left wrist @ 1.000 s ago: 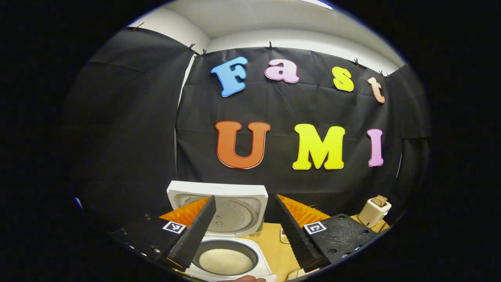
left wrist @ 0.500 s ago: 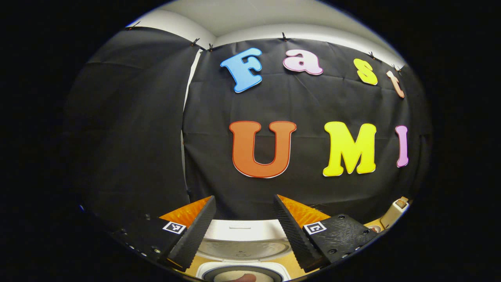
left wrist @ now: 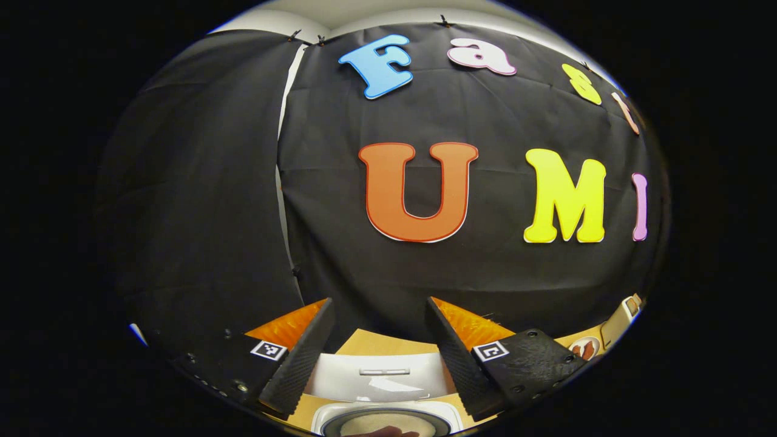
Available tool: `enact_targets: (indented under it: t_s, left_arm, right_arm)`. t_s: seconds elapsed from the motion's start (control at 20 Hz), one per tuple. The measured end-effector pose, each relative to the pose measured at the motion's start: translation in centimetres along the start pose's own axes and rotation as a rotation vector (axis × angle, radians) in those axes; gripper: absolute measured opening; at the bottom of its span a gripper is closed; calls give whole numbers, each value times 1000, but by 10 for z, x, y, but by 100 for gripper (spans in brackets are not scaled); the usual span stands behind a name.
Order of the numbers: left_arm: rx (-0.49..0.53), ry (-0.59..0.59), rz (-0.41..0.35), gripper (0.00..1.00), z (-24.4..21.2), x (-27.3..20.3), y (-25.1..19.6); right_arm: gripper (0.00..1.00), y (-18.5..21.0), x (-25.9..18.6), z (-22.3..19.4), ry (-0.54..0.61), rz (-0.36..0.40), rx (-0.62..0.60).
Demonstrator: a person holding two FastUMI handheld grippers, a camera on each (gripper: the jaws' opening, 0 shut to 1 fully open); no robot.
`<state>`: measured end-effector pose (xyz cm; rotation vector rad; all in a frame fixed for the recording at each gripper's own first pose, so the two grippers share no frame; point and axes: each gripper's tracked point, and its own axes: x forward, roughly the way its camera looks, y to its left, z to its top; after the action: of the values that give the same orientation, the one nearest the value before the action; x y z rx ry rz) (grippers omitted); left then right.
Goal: Close the left gripper, press the button to open the rice cooker; take a wooden spoon from the chopstick holder with the right hand, scoop a spoonful of rice and pour it into the rice cooker, then put the wooden spoon back into the chopstick holder.
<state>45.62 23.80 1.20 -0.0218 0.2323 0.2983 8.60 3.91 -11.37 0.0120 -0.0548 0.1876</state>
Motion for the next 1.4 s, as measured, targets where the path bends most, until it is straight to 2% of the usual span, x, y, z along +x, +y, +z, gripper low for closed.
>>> enact_targets:
  t_s: [0.05,0.1,0.15,0.2,0.4,0.6,0.65,0.7,0.85,0.95,1.0,1.25,1.4]
  left_arm:
    - [0,0,-5,96,0,-5,-1]
    - [-2,3,-14,97,-4,-14,-4]
    - [-2,3,-19,97,-8,-23,-5]
    - [0,3,-27,97,-10,-32,-6]
    - [-1,11,-57,97,-32,-69,-9]
    - [-15,86,-63,97,-82,-101,-7]
    - [-15,104,-72,97,-96,-111,-8]
    - [-11,122,-76,96,-109,-120,-7]
    - [-23,187,-106,98,-148,-145,-11]
    - [-18,205,-100,98,-168,-158,-12]
    - [-2,202,-95,99,-178,-165,-13]
    - [35,271,-88,96,-225,-185,-24]
    - [33,295,-66,96,-230,-189,-23]
  right_arm:
    - [100,1,-6,3,0,-2,-4]
    - [100,1,-12,5,2,-9,-7]
    - [96,2,-19,6,2,-11,-11]
    - [100,3,-25,9,1,-12,-13]
    - [100,11,-51,11,6,24,-6]
    - [100,8,-74,7,26,54,28]
    - [96,4,-78,7,30,48,34]
    - [100,-1,-84,6,31,41,40]
    - [100,-1,-102,8,20,47,56]
    - [96,0,-113,14,4,52,64]
    - [100,2,-124,12,3,59,62]
    - [100,9,-158,24,-22,77,48]
    - [100,12,-166,32,-50,76,21]
